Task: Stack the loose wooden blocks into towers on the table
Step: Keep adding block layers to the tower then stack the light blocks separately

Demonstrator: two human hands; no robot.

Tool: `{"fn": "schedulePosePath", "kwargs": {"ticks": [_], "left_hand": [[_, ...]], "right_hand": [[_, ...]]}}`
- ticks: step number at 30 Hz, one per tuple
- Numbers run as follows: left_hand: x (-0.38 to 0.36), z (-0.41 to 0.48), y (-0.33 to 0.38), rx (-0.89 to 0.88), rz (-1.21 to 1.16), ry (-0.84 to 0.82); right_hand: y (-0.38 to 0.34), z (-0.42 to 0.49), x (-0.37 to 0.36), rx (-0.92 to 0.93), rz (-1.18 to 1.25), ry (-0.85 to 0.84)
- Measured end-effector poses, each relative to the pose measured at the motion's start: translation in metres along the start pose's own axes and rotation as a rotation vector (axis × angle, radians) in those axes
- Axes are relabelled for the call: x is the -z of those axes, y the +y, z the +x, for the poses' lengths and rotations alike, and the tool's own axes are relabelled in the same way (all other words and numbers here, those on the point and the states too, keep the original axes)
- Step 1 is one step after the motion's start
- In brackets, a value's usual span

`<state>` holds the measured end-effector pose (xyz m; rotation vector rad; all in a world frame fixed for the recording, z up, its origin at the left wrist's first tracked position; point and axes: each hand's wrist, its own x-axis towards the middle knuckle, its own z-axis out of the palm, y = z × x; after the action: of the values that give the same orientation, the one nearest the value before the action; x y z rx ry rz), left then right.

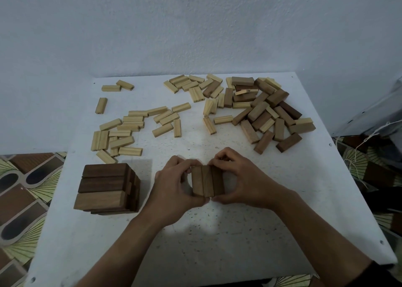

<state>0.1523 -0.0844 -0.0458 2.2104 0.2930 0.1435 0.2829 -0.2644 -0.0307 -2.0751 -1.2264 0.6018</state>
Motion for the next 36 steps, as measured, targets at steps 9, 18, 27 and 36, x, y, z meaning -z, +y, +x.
{"fn": "schedulePosePath", "kwargs": {"ticks": [9, 18, 27, 36], "left_hand": [[-0.001, -0.008, 0.012, -0.050, 0.060, 0.020], [-0.002, -0.010, 0.009, -0.026, 0.147, -0.016], [-0.002, -0.010, 0.006, -0.073, 0.090, -0.041], [0.020, -0.008, 0.045, -0.150, 0.101, 0.070]], "right_hand": [[-0.002, -0.008, 0.007, 0.024, -0.055, -0.013], [0.000, -0.008, 0.002, -0.008, -0.085, -0.049], [-0.004, -0.008, 0.006, -0.020, -0.094, -0.091], [-0.020, -0.014, 0.028, 0.039, -0.020, 0.038]]}}
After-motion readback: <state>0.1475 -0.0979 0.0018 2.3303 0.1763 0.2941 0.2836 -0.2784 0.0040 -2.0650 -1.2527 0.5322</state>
